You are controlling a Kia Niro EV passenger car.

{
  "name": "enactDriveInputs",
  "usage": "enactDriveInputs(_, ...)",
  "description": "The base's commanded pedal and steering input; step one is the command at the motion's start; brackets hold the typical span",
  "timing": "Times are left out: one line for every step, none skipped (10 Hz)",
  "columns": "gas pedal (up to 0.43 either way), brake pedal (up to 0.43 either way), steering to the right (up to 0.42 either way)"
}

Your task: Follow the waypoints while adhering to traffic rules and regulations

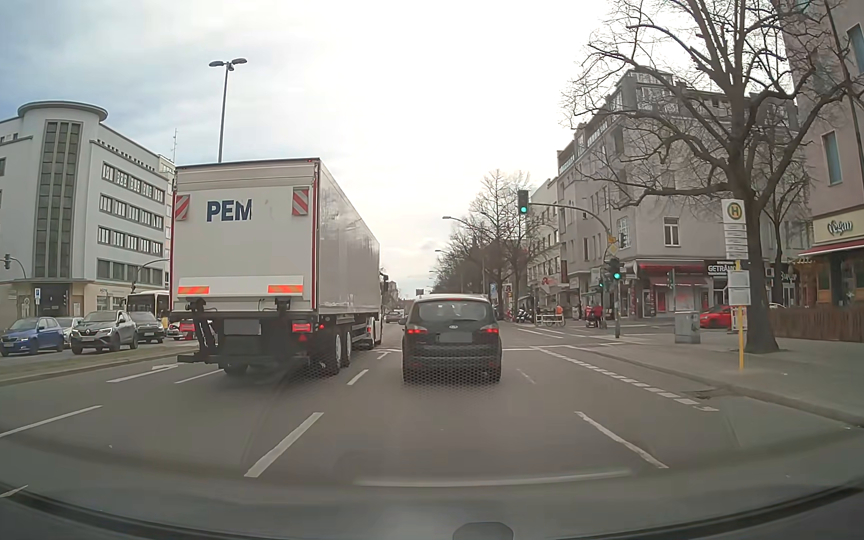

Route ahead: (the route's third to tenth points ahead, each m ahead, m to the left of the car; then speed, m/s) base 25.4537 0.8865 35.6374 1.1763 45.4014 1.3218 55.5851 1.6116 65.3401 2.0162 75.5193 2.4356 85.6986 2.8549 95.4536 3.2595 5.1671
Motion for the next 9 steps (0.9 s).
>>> enactDriveInputs(0.260,0.000,-0.002)
enactDriveInputs(0.260,0.000,-0.002)
enactDriveInputs(0.260,0.000,-0.002)
enactDriveInputs(0.260,0.000,-0.002)
enactDriveInputs(0.260,0.000,-0.002)
enactDriveInputs(0.260,0.000,-0.002)
enactDriveInputs(0.260,0.000,-0.002)
enactDriveInputs(0.260,0.000,-0.002)
enactDriveInputs(0.248,0.000,-0.002)
